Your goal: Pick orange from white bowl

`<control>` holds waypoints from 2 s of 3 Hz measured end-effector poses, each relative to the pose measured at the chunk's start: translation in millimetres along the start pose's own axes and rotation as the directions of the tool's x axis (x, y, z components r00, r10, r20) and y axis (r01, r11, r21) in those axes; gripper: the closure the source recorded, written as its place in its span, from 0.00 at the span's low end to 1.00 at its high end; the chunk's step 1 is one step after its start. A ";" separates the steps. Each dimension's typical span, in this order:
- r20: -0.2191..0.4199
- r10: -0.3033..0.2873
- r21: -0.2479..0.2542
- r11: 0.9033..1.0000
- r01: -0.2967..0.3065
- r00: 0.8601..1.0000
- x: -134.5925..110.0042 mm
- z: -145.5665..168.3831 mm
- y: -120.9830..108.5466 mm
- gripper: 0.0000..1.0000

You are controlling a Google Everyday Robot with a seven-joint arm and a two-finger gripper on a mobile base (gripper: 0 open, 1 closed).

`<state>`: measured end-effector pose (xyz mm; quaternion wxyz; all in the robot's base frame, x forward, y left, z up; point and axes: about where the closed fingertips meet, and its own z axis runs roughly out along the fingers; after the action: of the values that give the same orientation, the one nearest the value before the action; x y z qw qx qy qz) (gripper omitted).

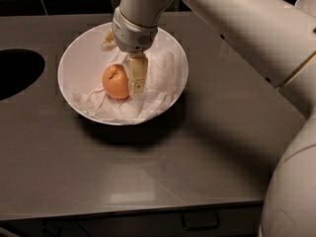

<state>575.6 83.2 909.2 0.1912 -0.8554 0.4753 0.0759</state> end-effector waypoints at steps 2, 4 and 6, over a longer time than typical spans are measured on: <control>0.020 -0.006 -0.023 1.000 0.007 1.000 4.0 13.5 -6.4 0.10; 0.032 0.001 -0.039 0.999 0.000 0.999 6.2 19.6 -4.1 0.11; 0.054 -0.001 -0.079 0.997 0.005 0.999 7.8 33.1 -4.1 0.13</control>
Offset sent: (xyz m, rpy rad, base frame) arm 0.0115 0.0037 -0.0126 0.0006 0.0339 0.0249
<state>584.9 92.3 877.5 0.1703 -0.8606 0.4654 0.1174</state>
